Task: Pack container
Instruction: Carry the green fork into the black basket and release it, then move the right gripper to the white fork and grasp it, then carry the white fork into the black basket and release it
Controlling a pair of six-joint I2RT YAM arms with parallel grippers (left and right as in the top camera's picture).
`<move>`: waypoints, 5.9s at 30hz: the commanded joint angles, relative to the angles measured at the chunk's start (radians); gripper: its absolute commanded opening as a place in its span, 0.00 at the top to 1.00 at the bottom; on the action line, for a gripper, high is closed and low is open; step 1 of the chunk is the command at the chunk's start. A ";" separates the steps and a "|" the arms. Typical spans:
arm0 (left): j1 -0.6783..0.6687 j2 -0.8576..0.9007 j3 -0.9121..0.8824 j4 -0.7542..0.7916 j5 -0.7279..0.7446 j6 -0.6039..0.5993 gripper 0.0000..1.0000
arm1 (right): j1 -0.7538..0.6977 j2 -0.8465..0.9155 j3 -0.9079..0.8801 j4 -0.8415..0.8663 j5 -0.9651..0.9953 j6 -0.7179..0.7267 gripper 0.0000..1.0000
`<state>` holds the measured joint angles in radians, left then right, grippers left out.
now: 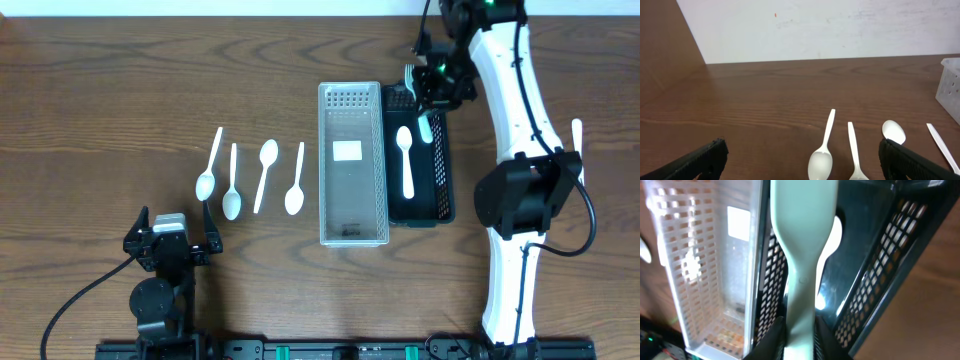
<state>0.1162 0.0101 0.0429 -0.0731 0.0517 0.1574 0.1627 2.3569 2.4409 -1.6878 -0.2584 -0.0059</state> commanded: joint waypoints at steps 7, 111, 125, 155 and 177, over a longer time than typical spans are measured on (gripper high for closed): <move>0.003 -0.006 -0.029 -0.014 0.000 0.010 0.02 | 0.005 -0.009 -0.027 0.033 0.045 0.010 0.31; 0.003 -0.006 -0.029 -0.014 0.000 0.010 0.02 | -0.668 0.093 -0.404 0.525 0.304 -0.234 0.99; 0.003 -0.006 -0.029 -0.014 0.000 0.010 0.02 | -0.519 0.093 0.172 0.118 0.099 -0.134 0.99; 0.003 -0.006 -0.029 -0.014 0.000 0.010 0.02 | -0.039 0.093 0.143 -0.010 -0.081 0.009 0.73; 0.003 -0.006 -0.029 -0.014 0.000 0.010 0.02 | -0.294 0.093 0.070 0.031 0.086 -0.045 0.01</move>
<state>0.1162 0.0101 0.0429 -0.0731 0.0517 0.1574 -0.0719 2.4561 2.5118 -1.6558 -0.2287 -0.0113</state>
